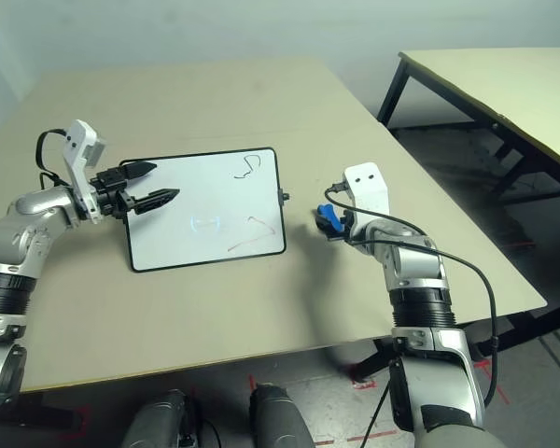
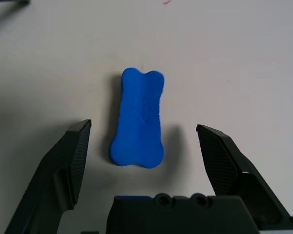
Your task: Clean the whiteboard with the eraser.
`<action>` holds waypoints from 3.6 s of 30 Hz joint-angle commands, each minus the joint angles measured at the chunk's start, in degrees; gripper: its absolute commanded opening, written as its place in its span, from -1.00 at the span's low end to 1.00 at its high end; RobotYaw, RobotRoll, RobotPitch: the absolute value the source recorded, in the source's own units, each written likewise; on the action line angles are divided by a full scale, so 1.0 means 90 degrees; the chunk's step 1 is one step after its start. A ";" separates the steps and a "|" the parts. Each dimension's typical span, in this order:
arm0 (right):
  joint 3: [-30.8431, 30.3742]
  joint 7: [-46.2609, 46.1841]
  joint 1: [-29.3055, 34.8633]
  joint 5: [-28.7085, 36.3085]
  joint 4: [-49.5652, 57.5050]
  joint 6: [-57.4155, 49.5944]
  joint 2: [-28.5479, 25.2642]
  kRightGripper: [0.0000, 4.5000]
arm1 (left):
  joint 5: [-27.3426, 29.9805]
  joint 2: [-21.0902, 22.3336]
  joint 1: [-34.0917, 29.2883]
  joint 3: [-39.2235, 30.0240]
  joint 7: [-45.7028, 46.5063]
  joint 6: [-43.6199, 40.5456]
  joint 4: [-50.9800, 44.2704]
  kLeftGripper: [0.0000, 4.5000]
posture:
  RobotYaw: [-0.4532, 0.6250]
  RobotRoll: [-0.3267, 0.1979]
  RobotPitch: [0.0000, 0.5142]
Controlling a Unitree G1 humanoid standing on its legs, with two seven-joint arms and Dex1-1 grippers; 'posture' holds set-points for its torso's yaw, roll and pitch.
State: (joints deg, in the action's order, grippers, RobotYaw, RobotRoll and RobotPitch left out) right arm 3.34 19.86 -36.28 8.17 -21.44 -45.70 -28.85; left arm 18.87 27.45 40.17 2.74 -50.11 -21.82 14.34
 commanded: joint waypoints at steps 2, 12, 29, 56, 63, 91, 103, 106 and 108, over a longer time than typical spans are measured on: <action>-0.0123 0.0034 -0.0298 -0.0175 -0.0547 0.0398 0.0128 0.99 | -0.0255 -0.0155 -0.0013 0.0209 -0.0020 0.0148 0.0090 1.00 | -0.43 0.25 -0.87; -0.0140 -0.0014 -0.0608 -0.0321 -0.1331 0.0531 0.0380 0.29 | -0.0211 -0.0260 -0.0233 0.0228 0.0029 -0.0078 -0.0261 1.00 | -0.39 0.25 -0.85; -0.0248 0.0362 -0.1489 -0.0272 -0.0437 0.0039 0.0014 -0.69 | -0.0212 -0.0229 -0.0353 0.0252 0.0100 -0.0328 -0.0544 1.00 | -0.40 0.25 -0.87; -0.1596 0.0851 -0.2242 -0.0324 0.0264 -0.1265 0.1038 -0.73 | -0.0410 -0.0229 -0.0149 0.0351 0.0223 -0.0515 -0.0679 1.00 | -0.34 0.25 -0.71; -0.1447 0.0664 -0.2520 -0.0403 -0.0162 -0.0981 0.1127 -0.73 | -0.0390 -0.0227 -0.0240 0.0355 0.0268 -0.0635 -0.0837 1.00 | -0.33 0.25 -0.69; -0.1467 0.0506 -0.2265 -0.0499 0.0218 -0.1368 0.1155 -0.75 | -0.0397 -0.0328 -0.0290 0.0377 0.0326 -0.0694 -0.0896 1.00 | -0.35 0.25 -0.69; -0.1669 0.0627 -0.1893 -0.0382 0.1116 -0.2002 0.1379 -0.75 | -0.0403 -0.0343 -0.0267 0.0374 0.0319 -0.0687 -0.0858 1.00 | -0.34 0.25 -0.70; -0.1642 0.0631 -0.1955 -0.0392 0.1058 -0.1968 0.1383 -0.75 | -0.0405 -0.0342 -0.0257 0.0372 0.0319 -0.0687 -0.0841 1.00 | -0.34 0.25 -0.71; -0.1629 0.0622 -0.1973 -0.0399 0.1037 -0.1944 0.1389 -0.75 | -0.0406 -0.0346 -0.0250 0.0368 0.0321 -0.0682 -0.0831 1.00 | -0.34 0.25 -0.71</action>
State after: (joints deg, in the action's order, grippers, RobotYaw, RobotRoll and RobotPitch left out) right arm -10.63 25.35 -54.00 4.42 -11.25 -62.79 -16.88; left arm 15.51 24.22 38.18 5.78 -47.16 -27.56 6.67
